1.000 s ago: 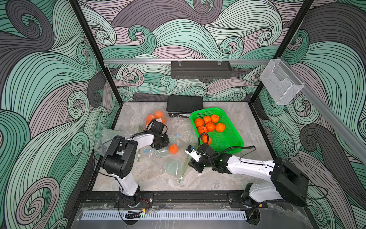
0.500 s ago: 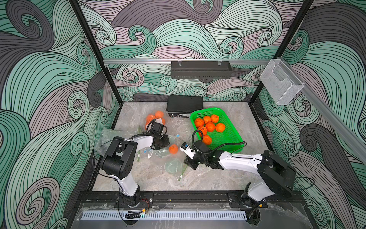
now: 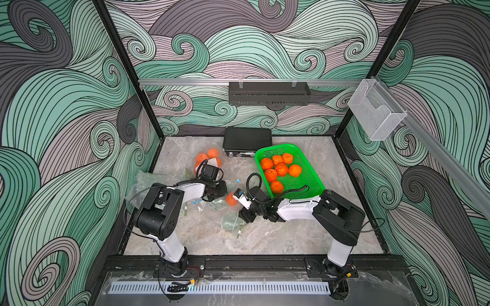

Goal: Open the zip-top bag and take out the orange
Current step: Pick up the orange from the zipper food storage bag.

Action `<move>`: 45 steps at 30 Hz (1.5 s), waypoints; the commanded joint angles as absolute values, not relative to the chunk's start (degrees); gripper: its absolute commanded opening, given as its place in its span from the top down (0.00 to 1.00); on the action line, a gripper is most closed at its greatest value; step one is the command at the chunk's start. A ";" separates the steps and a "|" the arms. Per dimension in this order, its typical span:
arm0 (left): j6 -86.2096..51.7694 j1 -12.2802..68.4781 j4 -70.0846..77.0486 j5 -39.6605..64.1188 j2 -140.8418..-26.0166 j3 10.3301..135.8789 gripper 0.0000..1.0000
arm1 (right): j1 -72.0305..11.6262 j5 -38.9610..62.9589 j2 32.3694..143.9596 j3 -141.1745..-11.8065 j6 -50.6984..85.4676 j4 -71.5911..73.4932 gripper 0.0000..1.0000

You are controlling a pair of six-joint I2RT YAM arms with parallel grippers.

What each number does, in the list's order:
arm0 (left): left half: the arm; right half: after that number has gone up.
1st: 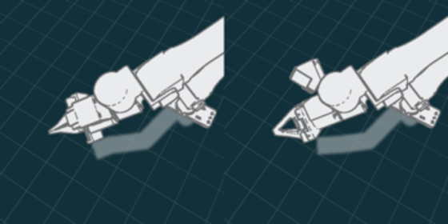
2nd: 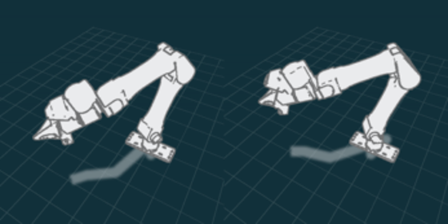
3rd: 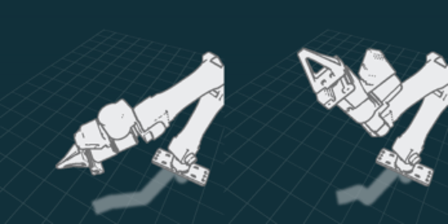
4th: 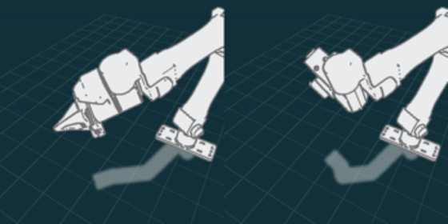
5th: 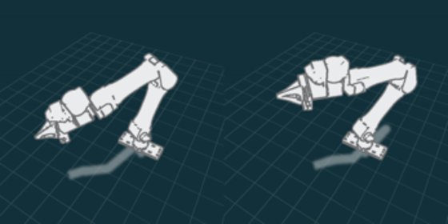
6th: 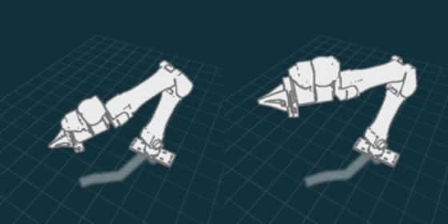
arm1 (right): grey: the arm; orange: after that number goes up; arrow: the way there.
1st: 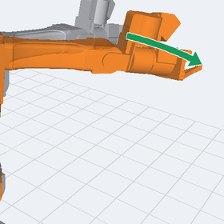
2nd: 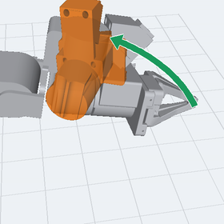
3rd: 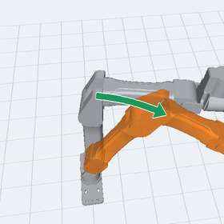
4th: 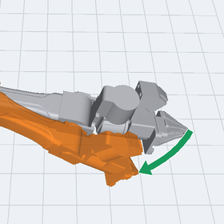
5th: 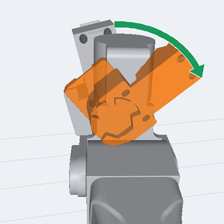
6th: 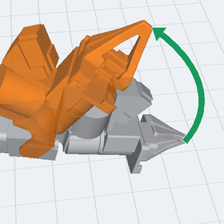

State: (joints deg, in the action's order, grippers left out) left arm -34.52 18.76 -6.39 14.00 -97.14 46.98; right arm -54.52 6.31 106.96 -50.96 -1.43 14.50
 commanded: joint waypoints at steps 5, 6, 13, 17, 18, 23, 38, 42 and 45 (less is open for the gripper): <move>-32.35 18.69 -10.79 14.24 -98.35 44.70 1.00 | -53.55 3.03 110.10 -55.55 -2.64 20.13 0.20; -32.34 18.71 -10.87 14.20 -98.44 44.61 1.00 | -53.36 2.72 110.44 -56.04 -2.64 20.03 0.19; -32.17 18.70 -10.48 14.52 -98.05 44.24 1.00 | -51.95 3.53 113.17 -59.21 -2.32 19.54 0.18; -32.08 18.71 -10.64 14.50 -98.10 44.34 1.00 | -51.51 6.20 115.29 -62.08 -2.25 17.57 0.21; -32.10 18.71 -10.64 14.47 -98.03 44.34 1.00 | -51.42 6.65 115.80 -62.53 -1.96 17.40 0.23; -32.04 18.72 -11.05 13.91 -97.77 44.47 1.00 | -51.42 8.70 115.99 -61.50 -0.86 19.30 0.37; -32.26 18.69 -16.43 7.03 -99.75 46.80 1.00 | -50.80 11.50 97.24 -46.07 -0.02 13.94 0.47; -32.26 18.64 -16.70 7.03 -99.45 47.11 1.00 | -50.80 13.99 91.21 -44.13 0.18 6.66 0.47; -32.34 18.71 -16.61 7.03 -99.27 46.89 1.00 | -50.79 15.05 87.54 -44.36 0.40 -0.28 0.47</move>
State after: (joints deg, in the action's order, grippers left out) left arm -32.93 18.81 -8.95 11.14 -97.03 47.99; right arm -51.13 12.49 90.17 -44.36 -0.36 7.60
